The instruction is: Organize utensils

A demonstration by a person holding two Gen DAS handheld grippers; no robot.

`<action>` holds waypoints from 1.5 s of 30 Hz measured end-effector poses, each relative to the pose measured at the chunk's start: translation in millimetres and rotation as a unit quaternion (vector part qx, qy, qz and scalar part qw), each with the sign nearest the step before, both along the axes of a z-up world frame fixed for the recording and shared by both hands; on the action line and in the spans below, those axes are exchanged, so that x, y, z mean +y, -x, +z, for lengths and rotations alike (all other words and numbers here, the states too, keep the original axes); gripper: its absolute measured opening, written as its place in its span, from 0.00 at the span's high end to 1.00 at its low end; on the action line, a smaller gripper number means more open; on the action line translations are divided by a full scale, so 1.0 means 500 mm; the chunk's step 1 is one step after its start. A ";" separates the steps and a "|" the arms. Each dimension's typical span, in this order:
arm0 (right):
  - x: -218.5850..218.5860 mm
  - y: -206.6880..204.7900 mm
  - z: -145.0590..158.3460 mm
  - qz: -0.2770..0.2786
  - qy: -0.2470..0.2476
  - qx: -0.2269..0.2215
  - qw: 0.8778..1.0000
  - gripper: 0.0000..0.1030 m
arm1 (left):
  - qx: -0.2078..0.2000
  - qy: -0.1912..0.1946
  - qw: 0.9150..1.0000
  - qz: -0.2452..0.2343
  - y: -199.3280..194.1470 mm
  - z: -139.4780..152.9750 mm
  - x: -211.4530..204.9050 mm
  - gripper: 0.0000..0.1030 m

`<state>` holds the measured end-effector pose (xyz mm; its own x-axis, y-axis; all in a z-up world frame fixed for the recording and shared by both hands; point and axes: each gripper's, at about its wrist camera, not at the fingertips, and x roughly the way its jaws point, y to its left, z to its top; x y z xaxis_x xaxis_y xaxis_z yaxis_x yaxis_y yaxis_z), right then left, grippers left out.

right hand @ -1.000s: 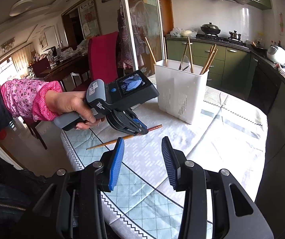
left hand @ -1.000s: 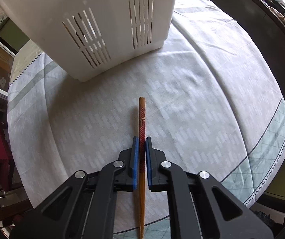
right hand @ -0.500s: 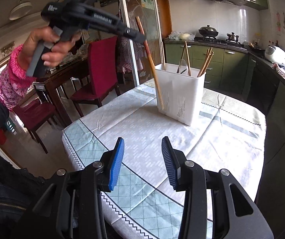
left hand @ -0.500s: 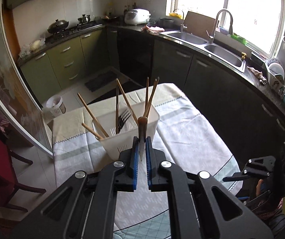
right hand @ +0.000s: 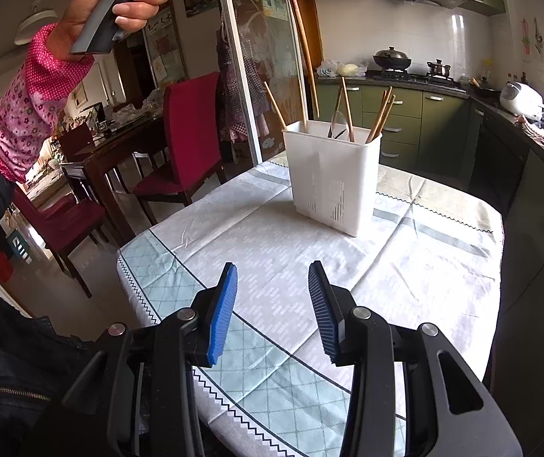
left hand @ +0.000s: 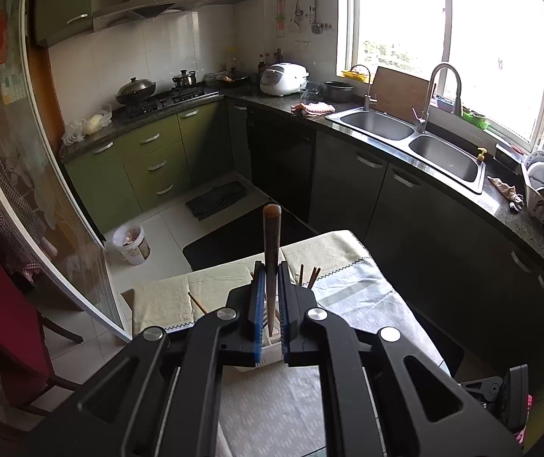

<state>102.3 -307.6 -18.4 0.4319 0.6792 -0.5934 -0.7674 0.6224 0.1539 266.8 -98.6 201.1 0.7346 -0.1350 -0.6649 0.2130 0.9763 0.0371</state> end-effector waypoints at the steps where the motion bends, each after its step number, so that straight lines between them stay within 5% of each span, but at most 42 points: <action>1: -0.002 -0.001 -0.001 -0.001 -0.001 0.001 1.000 0.62 | 0.000 -0.003 1.000 0.004 -0.008 0.001 0.003 0.93; 6: -0.008 0.000 -0.005 -0.003 -0.006 0.004 1.000 0.62 | 0.007 -0.011 1.000 0.026 -0.053 -0.029 0.023 0.93; 15: -0.015 0.000 -0.009 -0.015 -0.008 0.010 1.000 0.62 | 0.089 -0.005 0.995 0.049 -0.113 -0.213 0.065 0.93; 20: -0.010 -0.003 -0.005 -0.027 -0.006 0.012 1.000 0.62 | 0.101 0.008 0.994 0.047 -0.110 -0.264 0.081 0.60; 24: -0.007 -0.006 -0.001 -0.048 -0.007 0.015 0.999 0.62 | 0.072 0.031 0.996 0.034 -0.063 -0.237 0.088 0.56; 29: -0.005 -0.013 0.002 -0.079 -0.017 0.022 0.997 0.56 | -0.001 0.068 0.997 0.029 0.078 -0.186 0.118 0.27; 34: 0.000 -0.019 -0.007 -0.116 -0.025 0.038 0.992 0.54 | -0.036 0.073 0.996 0.041 0.220 -0.226 0.148 0.17; 38: -0.003 -0.017 -0.016 -0.145 -0.040 0.042 0.988 0.41 | -0.026 0.081 0.995 0.054 0.287 -0.311 0.171 0.14; 40: -0.005 -0.008 -0.019 -0.159 -0.045 0.037 0.986 0.29 | -0.030 0.078 0.994 0.069 0.314 -0.352 0.176 0.12; 42: -0.006 0.003 -0.022 -0.173 -0.050 0.035 0.983 0.06 | -0.036 0.083 0.993 0.078 0.338 -0.386 0.183 0.10; 45: -0.006 0.026 -0.022 -0.199 -0.046 0.019 0.979 0.04 | -0.051 0.081 0.992 0.085 0.374 -0.420 0.180 0.08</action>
<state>89.2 -310.5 -29.6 0.6512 0.5137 -0.5586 -0.4600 0.8526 0.2478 80.1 -8.7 -8.8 0.8185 -0.1019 -0.5654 0.0478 0.9928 -0.1097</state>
